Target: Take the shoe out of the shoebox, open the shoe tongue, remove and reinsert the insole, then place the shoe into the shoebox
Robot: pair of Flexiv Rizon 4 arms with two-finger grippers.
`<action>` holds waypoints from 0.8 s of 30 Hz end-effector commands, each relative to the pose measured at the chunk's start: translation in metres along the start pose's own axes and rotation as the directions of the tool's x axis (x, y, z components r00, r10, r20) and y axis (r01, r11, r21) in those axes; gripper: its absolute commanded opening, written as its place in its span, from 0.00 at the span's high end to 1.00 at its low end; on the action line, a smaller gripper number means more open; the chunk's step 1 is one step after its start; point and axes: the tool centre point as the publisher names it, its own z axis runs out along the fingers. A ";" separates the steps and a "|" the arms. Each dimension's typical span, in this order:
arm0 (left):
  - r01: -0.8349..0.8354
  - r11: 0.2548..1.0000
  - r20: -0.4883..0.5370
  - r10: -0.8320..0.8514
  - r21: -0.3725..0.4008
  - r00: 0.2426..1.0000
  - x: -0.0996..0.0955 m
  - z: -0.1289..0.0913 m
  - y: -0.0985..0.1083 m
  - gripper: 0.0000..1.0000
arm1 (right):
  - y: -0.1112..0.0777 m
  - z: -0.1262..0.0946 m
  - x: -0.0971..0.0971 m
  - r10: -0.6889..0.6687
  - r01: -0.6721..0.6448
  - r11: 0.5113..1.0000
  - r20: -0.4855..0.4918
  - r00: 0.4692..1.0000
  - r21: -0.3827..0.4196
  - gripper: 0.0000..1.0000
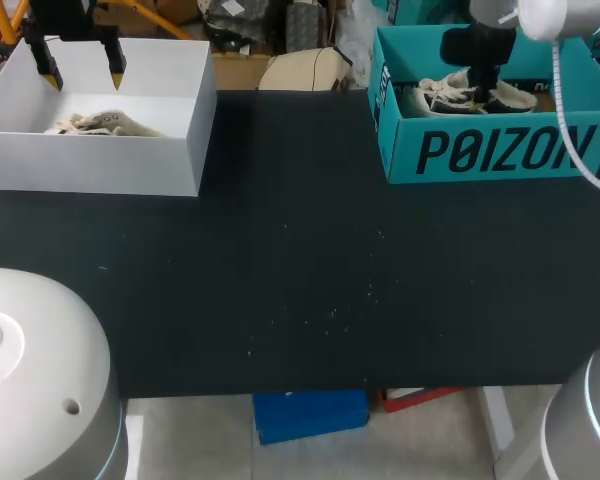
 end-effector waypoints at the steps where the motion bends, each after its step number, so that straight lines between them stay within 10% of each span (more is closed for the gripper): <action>1: 0.001 1.000 0.002 -0.001 -0.001 1.000 0.000 0.000 0.000 0.00 | -0.002 0.016 -0.004 0.016 -0.016 1.000 0.000 1.000 0.000 0.58; 19: 0.001 1.000 0.002 -0.001 -0.001 1.000 0.000 0.000 0.000 0.00 | -0.020 0.046 -0.013 0.064 -0.064 0.997 -0.013 0.998 0.049 0.60; 24: 0.001 1.000 0.002 -0.001 -0.001 1.000 0.000 0.000 0.000 0.00 | -0.022 0.052 -0.011 0.066 -0.064 0.996 -0.025 0.998 0.068 1.00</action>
